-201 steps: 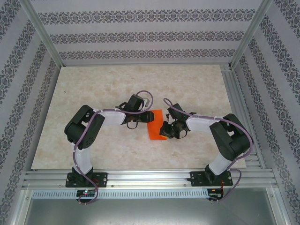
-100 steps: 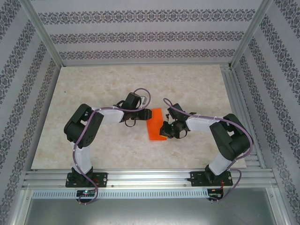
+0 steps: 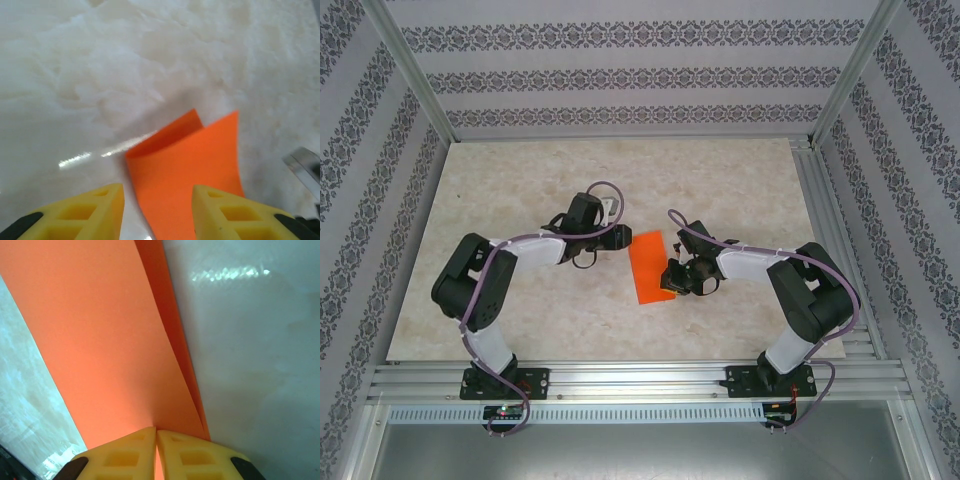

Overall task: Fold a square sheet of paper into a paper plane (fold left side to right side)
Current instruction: First fold the square sheet of paper in half at the center of the table.

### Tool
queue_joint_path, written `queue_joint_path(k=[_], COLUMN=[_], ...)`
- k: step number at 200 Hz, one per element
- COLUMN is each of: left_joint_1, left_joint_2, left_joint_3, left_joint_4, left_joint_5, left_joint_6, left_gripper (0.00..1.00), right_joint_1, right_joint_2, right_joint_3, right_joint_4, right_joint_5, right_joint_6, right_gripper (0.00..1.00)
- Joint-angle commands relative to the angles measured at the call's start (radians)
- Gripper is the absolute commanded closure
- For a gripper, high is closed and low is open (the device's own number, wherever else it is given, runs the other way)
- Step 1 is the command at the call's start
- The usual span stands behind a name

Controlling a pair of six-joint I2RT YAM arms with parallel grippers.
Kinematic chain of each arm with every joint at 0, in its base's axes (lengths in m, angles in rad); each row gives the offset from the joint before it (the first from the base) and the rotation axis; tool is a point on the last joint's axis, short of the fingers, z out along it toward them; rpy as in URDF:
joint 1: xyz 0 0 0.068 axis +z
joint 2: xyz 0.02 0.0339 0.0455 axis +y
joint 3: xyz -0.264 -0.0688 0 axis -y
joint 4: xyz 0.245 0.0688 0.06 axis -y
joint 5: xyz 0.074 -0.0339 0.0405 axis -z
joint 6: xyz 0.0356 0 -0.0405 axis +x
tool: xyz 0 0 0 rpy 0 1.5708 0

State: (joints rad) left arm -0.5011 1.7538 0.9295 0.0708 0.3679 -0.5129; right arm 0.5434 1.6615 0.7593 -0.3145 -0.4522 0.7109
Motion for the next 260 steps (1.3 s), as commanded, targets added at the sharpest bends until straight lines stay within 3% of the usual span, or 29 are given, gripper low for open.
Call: queue_joint_path(k=[1, 26, 77, 260], left_joint_1=[-0.045, -0.091, -0.103, -0.045], left_joint_2=[-0.012, 0.032, 0.134, 0.221], left_joint_3=[-0.042, -0.031, 0.022, 0.103], left_joint_4=[0.111, 0.145, 0.135, 0.025], left_joint_5=[0.093, 0.113, 0.030, -0.174], left_joint_6=[-0.046, -0.065, -0.049, 0.030], left_gripper=[0.59, 0.59, 0.59, 0.56], right_joint_1=[0.012, 0.012, 0.013, 0.016], right_joint_2=[0.071, 0.073, 0.075, 0.084], right_joint_3=[-0.048, -0.048, -0.040, -0.030], right_joint_4=[-0.145, -0.144, -0.155, -0.169], right_joint_5=[0.143, 0.144, 0.146, 0.149], right_joint_6=[-0.014, -0.014, -0.019, -0.025], right_gripper=[0.87, 0.87, 0.87, 0.87])
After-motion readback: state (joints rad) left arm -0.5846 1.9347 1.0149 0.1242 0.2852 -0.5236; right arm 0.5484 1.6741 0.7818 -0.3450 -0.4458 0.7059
